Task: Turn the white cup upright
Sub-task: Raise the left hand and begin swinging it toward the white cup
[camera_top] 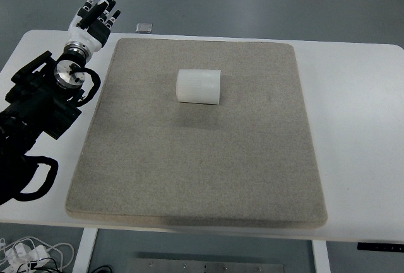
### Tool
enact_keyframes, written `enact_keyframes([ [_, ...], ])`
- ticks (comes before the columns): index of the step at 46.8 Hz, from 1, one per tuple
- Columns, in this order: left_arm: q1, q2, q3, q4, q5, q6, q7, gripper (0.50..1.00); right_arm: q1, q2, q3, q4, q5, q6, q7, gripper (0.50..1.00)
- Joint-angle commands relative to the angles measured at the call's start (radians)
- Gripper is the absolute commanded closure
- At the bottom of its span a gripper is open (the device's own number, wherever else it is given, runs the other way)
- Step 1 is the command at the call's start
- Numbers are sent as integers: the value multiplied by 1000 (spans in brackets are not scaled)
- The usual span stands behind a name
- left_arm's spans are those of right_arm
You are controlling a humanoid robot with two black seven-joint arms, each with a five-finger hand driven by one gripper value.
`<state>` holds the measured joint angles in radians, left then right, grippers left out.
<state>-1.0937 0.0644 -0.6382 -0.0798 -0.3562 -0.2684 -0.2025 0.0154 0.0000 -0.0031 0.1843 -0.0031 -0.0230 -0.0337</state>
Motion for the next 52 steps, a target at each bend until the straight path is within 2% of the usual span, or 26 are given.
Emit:
enact_keyframes([
  [1, 0, 0, 0, 0, -1, -2, 0, 500, 0, 0, 0, 0, 0, 0, 0, 548],
  [32, -20, 28, 20, -15, 25, -17, 0, 500, 0, 0, 0, 0, 0, 0, 0, 548],
  [40, -69, 37, 111, -26, 209, -12, -2, 508, 0, 0, 0, 0, 0, 0, 0, 548],
  [52, -126, 48, 213, -78, 347, 18, 15, 512, 0, 0, 0, 0, 0, 0, 0, 548],
])
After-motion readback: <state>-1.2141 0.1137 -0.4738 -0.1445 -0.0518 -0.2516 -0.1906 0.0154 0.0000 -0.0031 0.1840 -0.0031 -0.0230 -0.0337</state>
